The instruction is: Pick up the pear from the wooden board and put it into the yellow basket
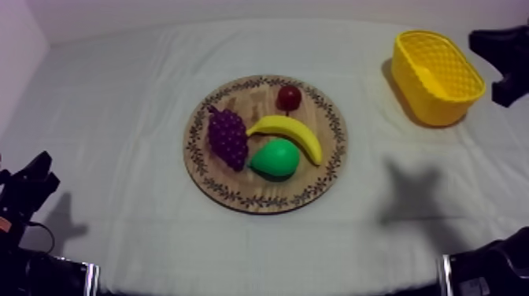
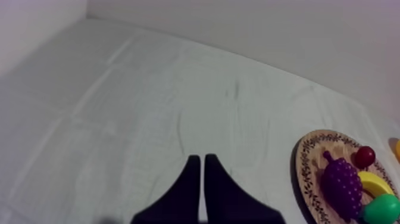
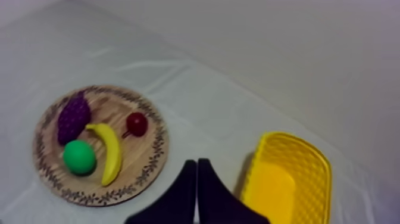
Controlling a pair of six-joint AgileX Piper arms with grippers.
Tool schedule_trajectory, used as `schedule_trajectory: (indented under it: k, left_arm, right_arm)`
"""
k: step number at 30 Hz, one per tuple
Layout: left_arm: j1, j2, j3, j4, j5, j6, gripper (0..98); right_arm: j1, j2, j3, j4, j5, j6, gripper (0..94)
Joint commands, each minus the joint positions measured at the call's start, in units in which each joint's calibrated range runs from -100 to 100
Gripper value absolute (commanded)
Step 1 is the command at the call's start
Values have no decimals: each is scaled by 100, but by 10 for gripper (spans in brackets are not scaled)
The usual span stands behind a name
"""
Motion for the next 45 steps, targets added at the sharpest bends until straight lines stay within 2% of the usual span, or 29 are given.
schedule_trajectory:
  k: [1, 6, 12, 21, 24, 30, 34, 38, 45]
  left_arm:
    - [0, -2, -5, -1, 1, 0, 1]
    - [0, -2, -5, -1, 1, 0, 1]
    - [0, -2, -5, -1, 1, 0, 1]
    - [0, -2, -5, -1, 1, 0, 1]
    - [0, -2, -5, -1, 1, 0, 1]
    - [0, -2, -5, -1, 1, 0, 1]
    - [0, -2, -5, -1, 1, 0, 1]
    - [0, -2, -5, -1, 1, 0, 1]
    - [0, -2, -5, -1, 1, 0, 1]
  right_arm:
    - [-204, 804, -376, -76, 302, 404, 2]
    - [-696, 1713, -696, -13, 758, 757, 2]
    - [-1278, 2596, -876, 177, 979, 927, 4]
    - [-1717, 3567, -1122, 151, 535, 1008, 37]
    - [-1750, 3842, -1211, 142, 370, 988, 131]
    - [-1712, 4394, -1317, 55, 43, 1031, 520]
    - [-1761, 4755, -1501, 131, 35, 1035, 687]
    - [-1838, 5090, -1672, 185, 18, 1017, 743]
    - [-1997, 5664, -1749, 217, -223, 1037, 747]
